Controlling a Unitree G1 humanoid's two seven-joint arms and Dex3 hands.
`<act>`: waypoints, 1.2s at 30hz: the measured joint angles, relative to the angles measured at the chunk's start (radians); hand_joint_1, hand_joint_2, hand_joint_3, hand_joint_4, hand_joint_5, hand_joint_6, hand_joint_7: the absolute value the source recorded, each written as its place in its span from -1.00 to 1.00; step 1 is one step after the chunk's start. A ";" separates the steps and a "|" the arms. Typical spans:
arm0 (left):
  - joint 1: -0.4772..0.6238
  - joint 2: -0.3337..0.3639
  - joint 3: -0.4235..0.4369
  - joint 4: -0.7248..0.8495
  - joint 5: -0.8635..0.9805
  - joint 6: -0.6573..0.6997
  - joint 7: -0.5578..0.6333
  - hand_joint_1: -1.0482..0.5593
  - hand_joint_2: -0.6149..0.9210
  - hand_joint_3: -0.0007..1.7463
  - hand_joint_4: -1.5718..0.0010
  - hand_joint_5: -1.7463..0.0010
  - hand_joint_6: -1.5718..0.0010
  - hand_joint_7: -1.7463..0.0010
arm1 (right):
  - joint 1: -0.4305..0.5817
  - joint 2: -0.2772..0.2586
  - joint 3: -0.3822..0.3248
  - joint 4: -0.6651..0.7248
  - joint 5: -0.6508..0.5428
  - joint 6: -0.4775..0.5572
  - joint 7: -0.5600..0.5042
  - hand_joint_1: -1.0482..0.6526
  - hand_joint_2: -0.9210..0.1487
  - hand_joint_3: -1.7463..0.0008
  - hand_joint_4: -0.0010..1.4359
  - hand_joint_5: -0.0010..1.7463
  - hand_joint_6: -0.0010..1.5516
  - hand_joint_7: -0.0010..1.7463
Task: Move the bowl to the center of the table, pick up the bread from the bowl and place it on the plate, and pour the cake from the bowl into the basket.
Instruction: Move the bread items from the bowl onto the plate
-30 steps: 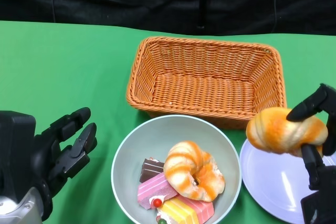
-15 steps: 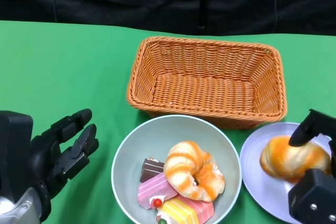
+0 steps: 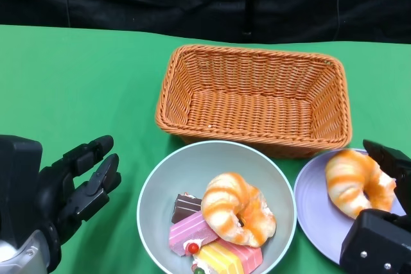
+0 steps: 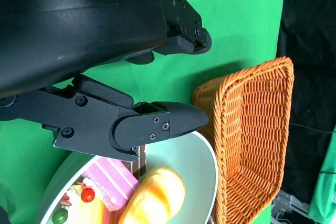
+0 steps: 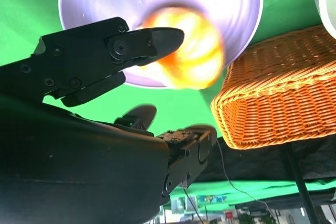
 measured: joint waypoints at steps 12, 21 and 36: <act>0.001 0.001 0.000 -0.005 -0.009 0.010 0.000 -0.39 1.00 -0.41 0.81 0.48 0.61 1.00 | 0.029 0.019 0.016 -0.058 0.030 -0.120 -0.186 -0.41 -1.00 0.82 -0.93 -0.81 -0.93 -0.96; 0.000 0.002 -0.001 -0.004 -0.009 0.011 -0.002 -0.39 1.00 -0.41 0.81 0.48 0.62 1.00 | -0.007 0.091 0.113 -0.193 0.154 -0.164 -0.100 -0.34 -1.00 0.92 -1.00 -0.29 -0.77 -0.86; -0.006 0.002 -0.011 0.005 -0.008 0.010 -0.004 -0.40 1.00 -0.41 0.82 0.47 0.62 1.00 | -0.111 0.075 0.256 -0.119 0.142 -0.200 0.045 -0.45 -1.00 0.93 -0.92 -0.22 -0.69 -0.86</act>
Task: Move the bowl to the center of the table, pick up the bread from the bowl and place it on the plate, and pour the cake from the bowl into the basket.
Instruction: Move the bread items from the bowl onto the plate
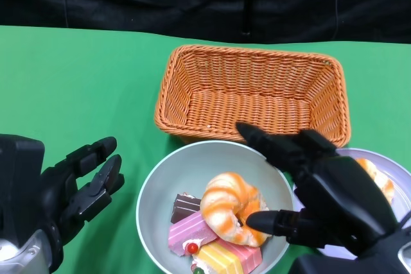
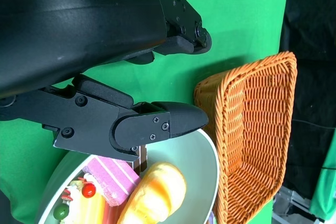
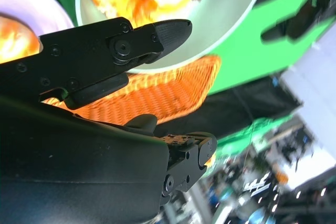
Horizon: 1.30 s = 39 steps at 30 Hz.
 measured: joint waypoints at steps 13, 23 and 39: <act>-0.001 0.000 -0.005 0.000 0.003 -0.003 0.001 -0.40 1.00 -0.41 0.82 0.46 0.62 0.99 | -0.130 -0.017 0.117 0.275 -0.068 -0.085 -0.010 -0.54 -1.00 0.95 -0.71 -0.65 -0.71 -1.00; -0.001 -0.002 -0.006 0.001 0.015 -0.004 0.002 -0.41 1.00 -0.41 0.82 0.45 0.62 1.00 | -0.216 0.016 0.176 0.483 -0.129 -0.086 -0.098 -0.63 -1.00 0.97 -0.81 -0.63 -0.78 -0.99; -0.001 -0.002 -0.010 -0.002 0.020 -0.004 0.002 -0.40 1.00 -0.43 0.81 0.40 0.60 0.99 | -0.275 0.051 0.237 0.624 -0.179 -0.069 -0.172 0.01 -0.88 0.98 -0.46 -0.47 -0.31 -0.89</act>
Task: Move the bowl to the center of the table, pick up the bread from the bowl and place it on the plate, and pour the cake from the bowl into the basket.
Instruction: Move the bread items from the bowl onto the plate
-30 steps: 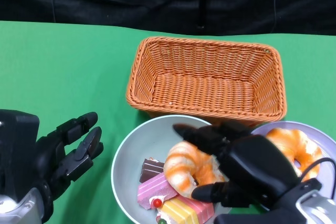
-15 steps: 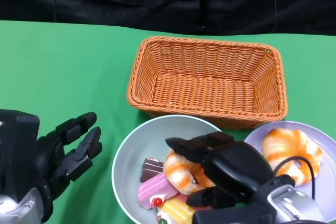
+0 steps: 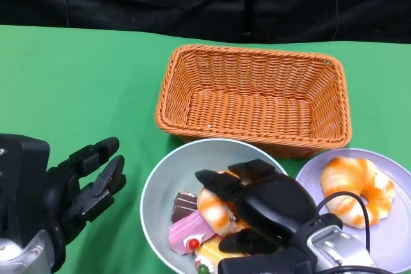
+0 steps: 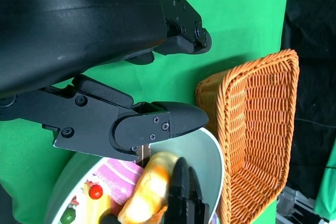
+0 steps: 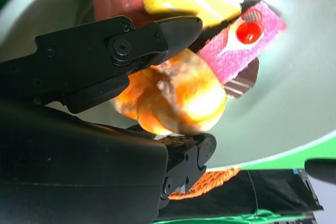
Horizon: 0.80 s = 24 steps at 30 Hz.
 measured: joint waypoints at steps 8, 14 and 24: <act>0.000 0.000 -0.001 0.000 0.012 0.000 0.000 -0.39 1.00 -0.41 0.83 0.40 0.62 0.99 | -0.017 -0.010 0.008 0.049 0.001 -0.073 -0.113 0.00 -1.00 0.87 0.14 0.83 0.44 -0.82; 0.000 -0.002 -0.001 0.000 0.014 0.000 0.000 -0.40 1.00 -0.41 0.84 0.40 0.61 0.99 | -0.022 -0.015 0.000 0.114 0.016 -0.173 -0.268 0.02 -0.37 0.04 0.25 1.00 -0.08 0.88; 0.000 -0.002 -0.001 0.000 0.014 0.000 -0.001 -0.40 1.00 -0.42 0.84 0.39 0.62 1.00 | 0.002 -0.004 -0.018 0.117 0.035 -0.279 -0.465 0.10 0.15 -0.46 0.35 1.00 -0.03 1.00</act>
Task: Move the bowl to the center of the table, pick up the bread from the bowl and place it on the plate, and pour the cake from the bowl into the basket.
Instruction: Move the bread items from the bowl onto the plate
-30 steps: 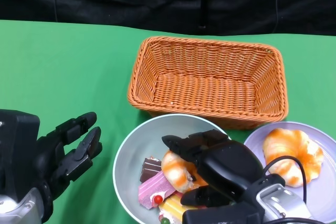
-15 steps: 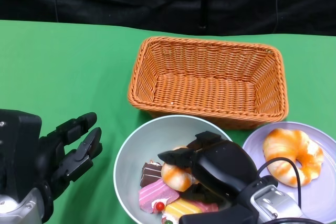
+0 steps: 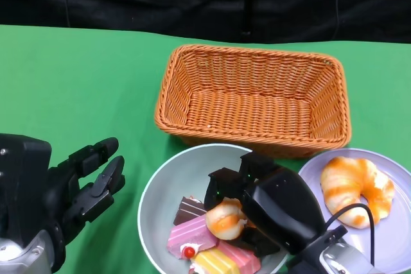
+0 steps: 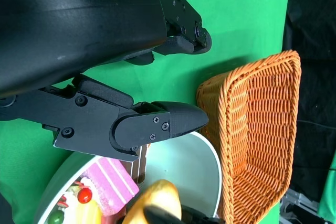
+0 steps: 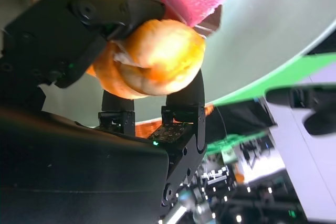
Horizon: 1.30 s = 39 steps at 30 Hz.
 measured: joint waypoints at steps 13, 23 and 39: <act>-0.001 0.000 0.001 0.004 0.000 -0.003 -0.001 -0.39 1.00 -0.40 0.84 0.36 0.61 1.00 | 0.057 0.040 -0.082 -0.224 0.160 -0.066 0.009 0.02 0.35 -0.81 0.43 1.00 0.01 1.00; -0.002 -0.001 0.003 0.011 -0.002 -0.008 -0.001 -0.41 1.00 -0.42 0.86 0.37 0.62 1.00 | 0.148 0.034 -0.208 -0.393 0.354 -0.071 0.132 0.03 0.51 -1.00 0.42 1.00 0.01 0.97; -0.005 0.001 0.003 0.016 -0.001 -0.007 -0.004 -0.39 1.00 -0.41 0.84 0.37 0.61 0.99 | 0.156 -0.072 -0.499 -0.471 0.155 -0.049 0.089 0.09 0.60 -1.00 0.49 1.00 0.19 0.79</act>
